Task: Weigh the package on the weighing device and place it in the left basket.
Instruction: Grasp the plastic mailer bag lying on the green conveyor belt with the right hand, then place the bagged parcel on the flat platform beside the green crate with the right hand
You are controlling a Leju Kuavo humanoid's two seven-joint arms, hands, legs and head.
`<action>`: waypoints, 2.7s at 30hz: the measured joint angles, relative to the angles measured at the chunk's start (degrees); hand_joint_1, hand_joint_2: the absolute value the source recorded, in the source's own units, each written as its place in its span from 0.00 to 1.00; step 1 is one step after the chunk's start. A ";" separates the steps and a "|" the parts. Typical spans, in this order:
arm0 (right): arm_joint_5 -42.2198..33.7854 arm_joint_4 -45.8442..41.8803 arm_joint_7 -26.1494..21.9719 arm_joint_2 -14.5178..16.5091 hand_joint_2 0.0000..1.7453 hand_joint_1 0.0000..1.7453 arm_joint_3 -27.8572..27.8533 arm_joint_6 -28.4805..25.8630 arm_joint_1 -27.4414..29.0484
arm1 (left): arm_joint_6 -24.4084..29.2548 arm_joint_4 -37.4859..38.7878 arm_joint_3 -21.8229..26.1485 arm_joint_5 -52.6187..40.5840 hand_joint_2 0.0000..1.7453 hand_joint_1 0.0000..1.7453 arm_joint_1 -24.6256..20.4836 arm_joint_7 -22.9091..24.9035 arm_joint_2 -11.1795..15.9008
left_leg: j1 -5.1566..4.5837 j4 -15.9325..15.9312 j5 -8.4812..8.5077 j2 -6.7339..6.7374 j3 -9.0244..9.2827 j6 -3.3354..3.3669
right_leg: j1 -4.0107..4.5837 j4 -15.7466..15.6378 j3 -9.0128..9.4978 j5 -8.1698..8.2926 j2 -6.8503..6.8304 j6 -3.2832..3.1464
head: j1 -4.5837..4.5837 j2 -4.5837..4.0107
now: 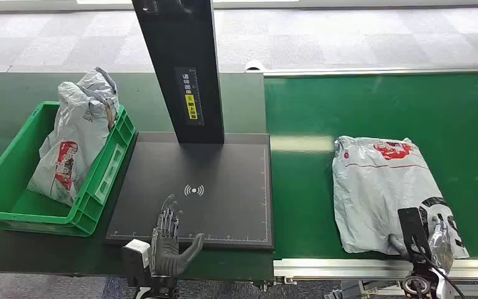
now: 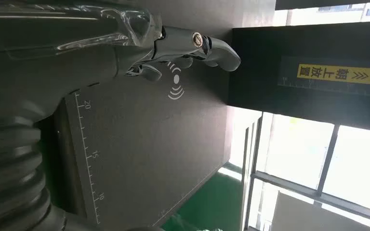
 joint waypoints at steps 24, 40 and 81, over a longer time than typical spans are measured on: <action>14.78 -7.08 3.55 3.07 1.00 1.00 -0.75 -2.90 0.16 | 5.52 -1.63 -1.71 3.45 1.00 0.00 2.64 -1.07 2.14 | 0.00 0.07 0.02 -0.01 0.15 0.04 | -0.04 0.01 0.24 -0.01 -0.09 0.15 | 0.01 0.00; 6.14 -45.59 -22.61 11.65 1.00 1.00 17.20 -12.60 14.37 | 10.92 -3.38 -1.61 5.32 1.00 0.00 3.13 -1.96 2.84 | 0.07 0.00 0.01 0.01 0.05 0.00 | 0.04 0.02 0.14 -0.12 -0.08 0.03 | 0.03 0.00; 7.71 -42.37 -16.49 12.76 1.00 0.00 29.79 3.95 13.23 | 10.06 -2.03 8.17 1.64 1.00 0.00 1.01 2.37 -1.22 | 0.05 0.02 0.02 0.01 0.05 0.00 | 0.02 0.02 0.13 -0.11 -0.08 0.04 | 0.03 0.00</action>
